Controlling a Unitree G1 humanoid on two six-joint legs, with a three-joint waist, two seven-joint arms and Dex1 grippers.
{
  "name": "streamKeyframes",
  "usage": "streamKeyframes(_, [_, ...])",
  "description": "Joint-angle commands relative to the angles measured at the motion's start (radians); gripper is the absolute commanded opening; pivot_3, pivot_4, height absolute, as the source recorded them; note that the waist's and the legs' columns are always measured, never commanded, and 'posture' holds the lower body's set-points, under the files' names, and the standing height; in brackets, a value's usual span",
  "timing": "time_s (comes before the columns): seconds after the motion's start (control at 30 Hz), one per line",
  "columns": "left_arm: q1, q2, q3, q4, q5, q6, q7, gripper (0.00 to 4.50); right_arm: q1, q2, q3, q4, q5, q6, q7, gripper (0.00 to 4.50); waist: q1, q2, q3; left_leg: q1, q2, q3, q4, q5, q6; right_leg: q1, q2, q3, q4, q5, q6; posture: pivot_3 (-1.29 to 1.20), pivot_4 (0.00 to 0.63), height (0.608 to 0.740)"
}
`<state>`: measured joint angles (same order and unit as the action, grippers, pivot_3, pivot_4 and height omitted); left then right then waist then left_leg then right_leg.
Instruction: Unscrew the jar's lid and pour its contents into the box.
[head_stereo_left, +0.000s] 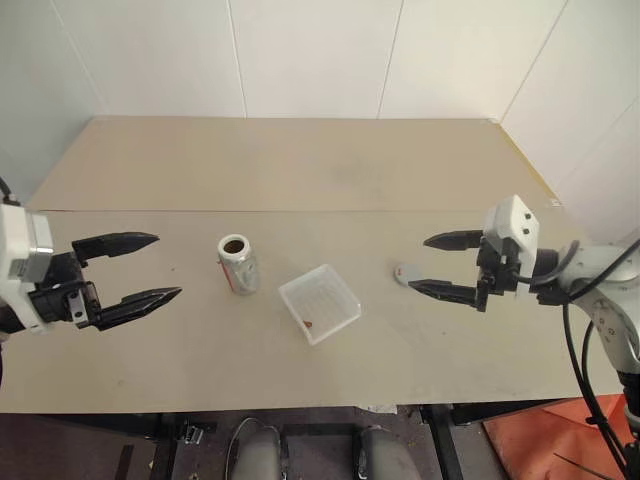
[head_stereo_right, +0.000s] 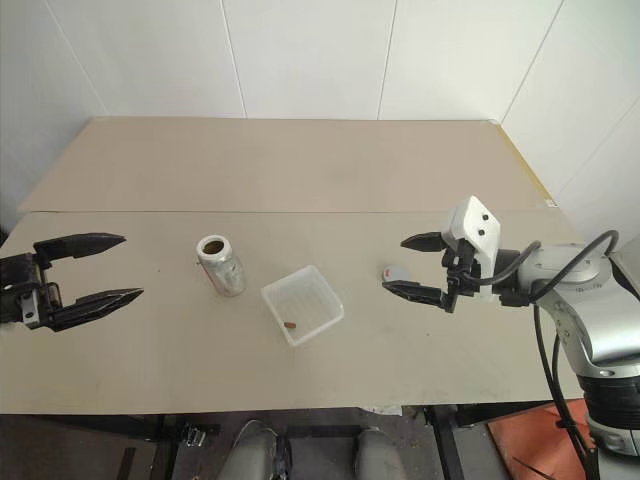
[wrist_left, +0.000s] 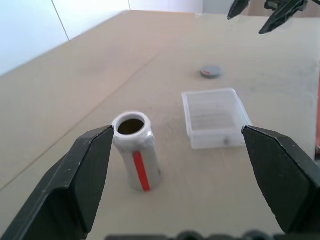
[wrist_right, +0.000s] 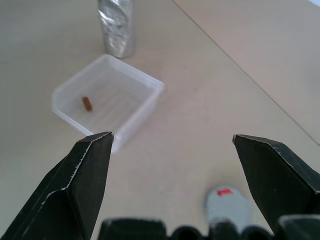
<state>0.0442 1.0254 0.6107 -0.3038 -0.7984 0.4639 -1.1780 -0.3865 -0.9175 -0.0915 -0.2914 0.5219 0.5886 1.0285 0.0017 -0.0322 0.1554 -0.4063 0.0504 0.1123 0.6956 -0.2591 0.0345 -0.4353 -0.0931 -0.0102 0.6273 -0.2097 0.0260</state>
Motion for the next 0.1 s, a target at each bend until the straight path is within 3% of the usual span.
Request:
streamKeyframes(0.03, [-0.020, -0.017, -0.035, -0.019, 0.010, -0.009, 0.004, 4.46, 0.003, -0.002, -0.043, -0.027, -0.004, -0.003, -0.034, 4.50, -0.002, 0.000, 0.000, 0.000, 0.000, 0.000, -0.001, 0.000, 0.000, 0.000, 0.000, 0.000, 0.000, 0.000, 0.000, 0.00, 0.150, 0.740])
streamKeyframes(0.1, [-0.035, -0.027, -0.052, -0.025, 0.006, -0.005, 0.012, 4.46, 0.017, -0.008, -0.060, -0.062, 0.023, 0.032, -0.043, 4.50, -0.003, 0.000, 0.000, 0.000, 0.000, 0.000, -0.001, 0.000, 0.000, -0.001, 0.001, 0.000, 0.000, 0.000, 0.000, 0.00, 0.150, 0.740])
